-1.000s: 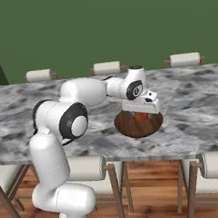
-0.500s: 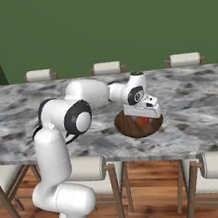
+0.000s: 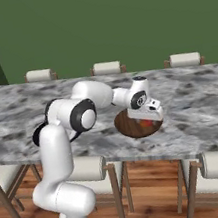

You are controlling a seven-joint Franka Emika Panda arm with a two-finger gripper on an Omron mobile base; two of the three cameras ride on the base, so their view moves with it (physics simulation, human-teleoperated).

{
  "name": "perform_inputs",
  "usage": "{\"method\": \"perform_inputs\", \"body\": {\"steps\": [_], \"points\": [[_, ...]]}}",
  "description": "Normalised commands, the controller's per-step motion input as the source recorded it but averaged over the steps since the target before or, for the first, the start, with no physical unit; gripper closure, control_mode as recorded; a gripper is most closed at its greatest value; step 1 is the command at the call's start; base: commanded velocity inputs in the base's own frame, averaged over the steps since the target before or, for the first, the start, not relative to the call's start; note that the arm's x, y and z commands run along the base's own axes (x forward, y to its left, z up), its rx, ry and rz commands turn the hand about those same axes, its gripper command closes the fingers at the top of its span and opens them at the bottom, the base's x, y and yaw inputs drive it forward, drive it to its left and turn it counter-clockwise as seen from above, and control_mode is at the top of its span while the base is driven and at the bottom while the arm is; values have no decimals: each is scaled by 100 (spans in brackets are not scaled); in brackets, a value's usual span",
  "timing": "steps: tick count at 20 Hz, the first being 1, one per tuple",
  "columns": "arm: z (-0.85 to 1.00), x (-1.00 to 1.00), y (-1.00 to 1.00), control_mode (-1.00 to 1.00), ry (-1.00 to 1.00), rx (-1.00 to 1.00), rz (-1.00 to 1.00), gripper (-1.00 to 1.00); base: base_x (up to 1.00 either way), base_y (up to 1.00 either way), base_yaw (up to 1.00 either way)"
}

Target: Take the fruits from the plate on the dining counter and place two fruits in each bowl.

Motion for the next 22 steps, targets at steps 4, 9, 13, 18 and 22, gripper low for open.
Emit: {"method": "perform_inputs", "body": {"steps": [4, 9, 13, 18, 22], "points": [[-2, 2, -29, -100, 0, 0, 0, 100, 0, 0, 0], [0, 0, -4, -100, 0, 0, 0, 100, 0, 0, 0], [0, 1, 0, -100, 0, 0, 0, -100, 0, 0, 0], [0, 2, 0, -100, 0, 0, 0, -100, 0, 0, 0], [0, 1, 0, -100, 0, 0, 0, -100, 0, 0, 0]]}}
